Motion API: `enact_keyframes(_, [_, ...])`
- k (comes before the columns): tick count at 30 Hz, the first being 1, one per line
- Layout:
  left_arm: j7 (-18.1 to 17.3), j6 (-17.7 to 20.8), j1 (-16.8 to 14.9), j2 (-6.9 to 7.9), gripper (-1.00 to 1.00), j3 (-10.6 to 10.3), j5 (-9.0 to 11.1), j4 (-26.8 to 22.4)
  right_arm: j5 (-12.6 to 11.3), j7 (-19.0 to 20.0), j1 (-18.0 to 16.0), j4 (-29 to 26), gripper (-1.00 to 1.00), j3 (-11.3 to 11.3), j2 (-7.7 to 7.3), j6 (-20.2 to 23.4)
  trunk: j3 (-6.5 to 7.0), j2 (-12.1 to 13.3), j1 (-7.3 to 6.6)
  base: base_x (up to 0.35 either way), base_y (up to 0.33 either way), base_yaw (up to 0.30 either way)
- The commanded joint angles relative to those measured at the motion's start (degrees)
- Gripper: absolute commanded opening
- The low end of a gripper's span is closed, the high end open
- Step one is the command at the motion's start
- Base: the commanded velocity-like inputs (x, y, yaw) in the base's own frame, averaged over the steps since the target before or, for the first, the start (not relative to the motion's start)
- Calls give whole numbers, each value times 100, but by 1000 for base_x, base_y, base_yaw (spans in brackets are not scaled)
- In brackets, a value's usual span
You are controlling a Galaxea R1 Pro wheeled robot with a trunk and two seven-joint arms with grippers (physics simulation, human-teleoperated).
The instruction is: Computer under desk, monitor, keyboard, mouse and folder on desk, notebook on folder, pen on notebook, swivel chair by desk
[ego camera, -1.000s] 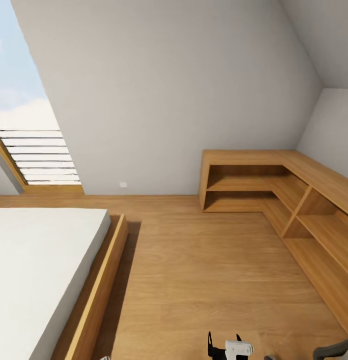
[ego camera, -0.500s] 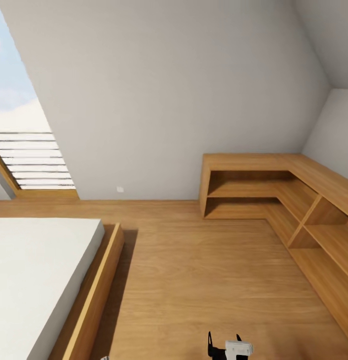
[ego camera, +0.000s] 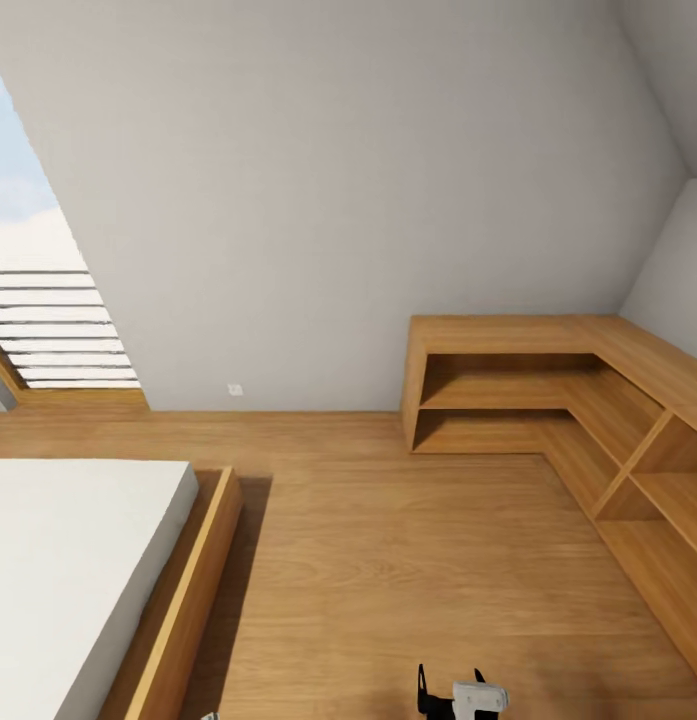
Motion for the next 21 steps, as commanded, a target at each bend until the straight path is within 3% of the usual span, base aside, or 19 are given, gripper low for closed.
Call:
enact_keyframes(1, [48, -9, -3, 1, 100, -49, 13, -5, -21, -33, -4, 7, 100, 50, 2, -9, -5, -3, 3, 330, 0, 0])
enact_keyframes(21, [57, -9, -3, 1, 100, -50, 13, -5, -21, -32, -4, 0, 100, 51, -1, 10, -5, -3, 3, 330, 0, 0])
